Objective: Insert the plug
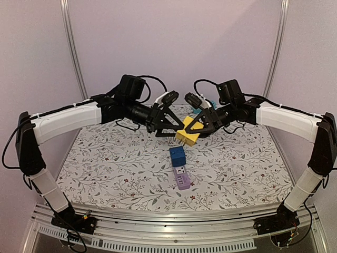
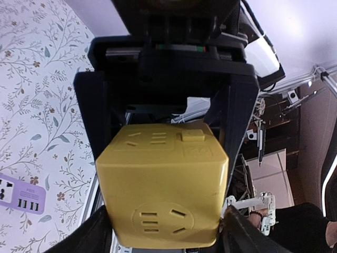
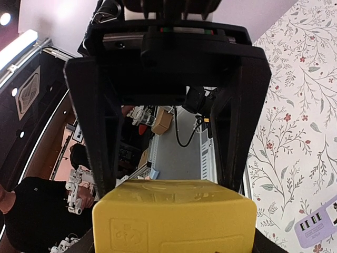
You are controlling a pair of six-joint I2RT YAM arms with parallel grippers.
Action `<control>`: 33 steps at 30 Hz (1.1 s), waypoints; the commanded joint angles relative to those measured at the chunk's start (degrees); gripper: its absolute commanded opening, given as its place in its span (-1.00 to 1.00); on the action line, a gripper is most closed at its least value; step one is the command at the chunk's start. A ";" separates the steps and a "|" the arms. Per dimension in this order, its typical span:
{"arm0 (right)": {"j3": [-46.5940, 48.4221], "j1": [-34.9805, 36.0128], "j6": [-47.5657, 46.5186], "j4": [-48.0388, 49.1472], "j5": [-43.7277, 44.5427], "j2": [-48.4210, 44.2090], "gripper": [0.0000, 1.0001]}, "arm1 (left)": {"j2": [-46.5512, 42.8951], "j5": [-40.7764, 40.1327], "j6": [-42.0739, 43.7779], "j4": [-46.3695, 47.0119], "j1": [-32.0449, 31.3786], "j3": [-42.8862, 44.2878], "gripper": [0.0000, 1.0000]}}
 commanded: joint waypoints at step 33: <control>15.52 -0.31 32.99 -1.50 29.41 4.30 -1.00 | -29.30 -52.89 46.78 22.34 -8.79 -23.03 0.99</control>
